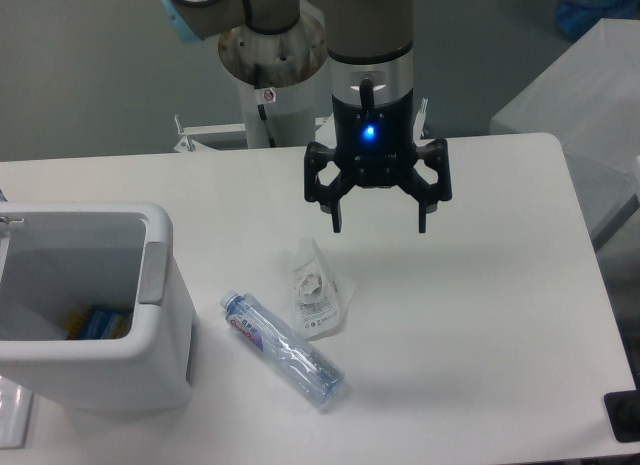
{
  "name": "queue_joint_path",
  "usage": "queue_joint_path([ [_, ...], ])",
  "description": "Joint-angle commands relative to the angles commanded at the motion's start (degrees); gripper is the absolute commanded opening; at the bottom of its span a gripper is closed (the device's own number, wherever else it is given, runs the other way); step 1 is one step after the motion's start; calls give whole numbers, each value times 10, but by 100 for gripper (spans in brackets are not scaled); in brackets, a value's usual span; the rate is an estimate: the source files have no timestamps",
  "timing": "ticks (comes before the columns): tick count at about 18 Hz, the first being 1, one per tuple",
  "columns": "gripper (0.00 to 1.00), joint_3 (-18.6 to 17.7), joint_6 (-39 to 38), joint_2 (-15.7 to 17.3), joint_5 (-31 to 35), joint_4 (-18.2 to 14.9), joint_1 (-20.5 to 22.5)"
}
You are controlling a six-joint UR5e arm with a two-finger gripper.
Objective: Place the trash in the trash can
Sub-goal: 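Lower the open gripper toward the crumpled clear plastic wrapper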
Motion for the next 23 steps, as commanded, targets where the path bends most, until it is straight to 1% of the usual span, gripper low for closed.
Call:
queue_joint_path([
  [6, 100, -12, -1, 0, 4, -5, -2],
  [8, 100, -25, -3, -7, 4, -1, -4],
  [10, 100, -52, 0, -7, 1, 4, -4],
  [11, 100, -67, -1, -6, 1, 15, -4],
  [14, 100, -120, -7, -3, 4, 79, -5],
  [19, 100, -176, -3, 0, 4, 90, -8],
  [22, 100, -198, -2, -8, 4, 90, -10],
  [23, 100, -203, 2, -17, 4, 90, -14],
])
